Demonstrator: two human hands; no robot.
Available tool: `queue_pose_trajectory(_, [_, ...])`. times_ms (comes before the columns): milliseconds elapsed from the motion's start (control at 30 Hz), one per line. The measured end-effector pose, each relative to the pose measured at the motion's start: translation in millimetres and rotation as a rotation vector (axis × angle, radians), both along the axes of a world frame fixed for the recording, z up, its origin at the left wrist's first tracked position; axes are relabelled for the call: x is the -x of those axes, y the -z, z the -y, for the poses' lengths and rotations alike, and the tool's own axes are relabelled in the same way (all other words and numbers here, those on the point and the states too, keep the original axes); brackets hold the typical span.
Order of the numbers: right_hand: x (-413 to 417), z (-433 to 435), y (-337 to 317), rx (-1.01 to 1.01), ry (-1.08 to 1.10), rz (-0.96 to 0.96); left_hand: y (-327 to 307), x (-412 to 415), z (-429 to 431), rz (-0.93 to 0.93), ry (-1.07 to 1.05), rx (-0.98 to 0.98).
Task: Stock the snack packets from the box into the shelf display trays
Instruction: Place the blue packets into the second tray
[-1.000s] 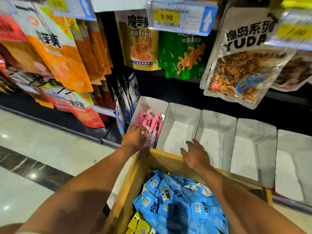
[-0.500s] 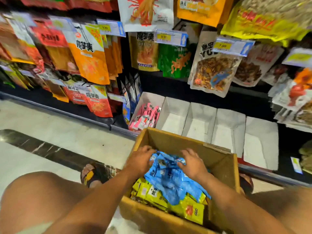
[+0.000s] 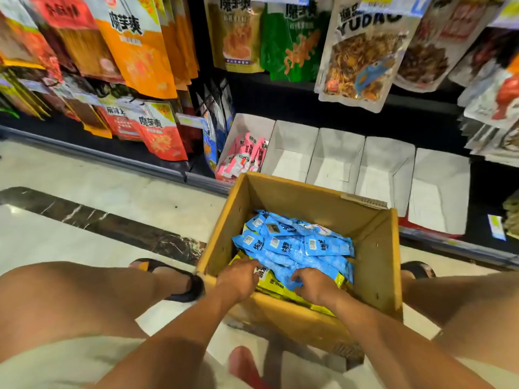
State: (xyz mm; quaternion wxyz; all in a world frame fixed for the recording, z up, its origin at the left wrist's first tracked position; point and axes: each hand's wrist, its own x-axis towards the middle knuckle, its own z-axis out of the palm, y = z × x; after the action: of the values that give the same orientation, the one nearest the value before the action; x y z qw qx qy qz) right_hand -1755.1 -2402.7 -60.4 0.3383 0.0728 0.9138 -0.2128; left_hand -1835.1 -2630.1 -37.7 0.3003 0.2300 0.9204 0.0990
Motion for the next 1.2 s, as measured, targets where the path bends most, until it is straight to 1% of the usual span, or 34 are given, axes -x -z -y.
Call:
queue_pose_trajectory(133, [15, 17, 1, -0.085, 0.004, -0.038, 4, 0, 1, 0.019, -0.022, -0.006])
queue_pose_trajectory(300, [36, 36, 6, -0.215, -0.089, -0.068, 6, 2, 7, 0.028, -0.065, -0.084])
queue_pose_trajectory(433, [49, 44, 6, -0.280, -0.121, -0.033, 3, 1, 11, 0.034, -0.107, -0.148])
queue_pose_trajectory(533, [58, 45, 4, -0.305, -0.166, -0.012, 1, 4, 15, 0.055, -0.178, -0.194])
queue_pose_trajectory(600, [64, 45, -1, -0.342, -0.234, -0.003, -1, 7, 18, 0.075, -0.239, -0.225])
queue_pose_trajectory(733, [72, 41, -21, -0.394, -0.297, -0.051, -6, 13, 26, 0.155, -0.362, -0.268])
queue_pose_trajectory(867, [72, 24, -38, -0.315, -0.223, -0.100, -15, 18, 27, 0.231, -0.476, -0.308])
queue_pose_trajectory(967, [73, 9, -54, -0.228, -0.182, -0.080, -32, 27, 18, 0.341, -0.537, -0.293])
queue_pose_trajectory(1033, [73, -3, -67, -0.141, -0.123, -0.060, -43, 37, 11, 0.368, -0.519, -0.299])
queue_pose_trajectory(1200, [75, -34, -112, 0.020, -0.069, -0.131, -87, 73, -2, 0.291, -0.355, -0.229])
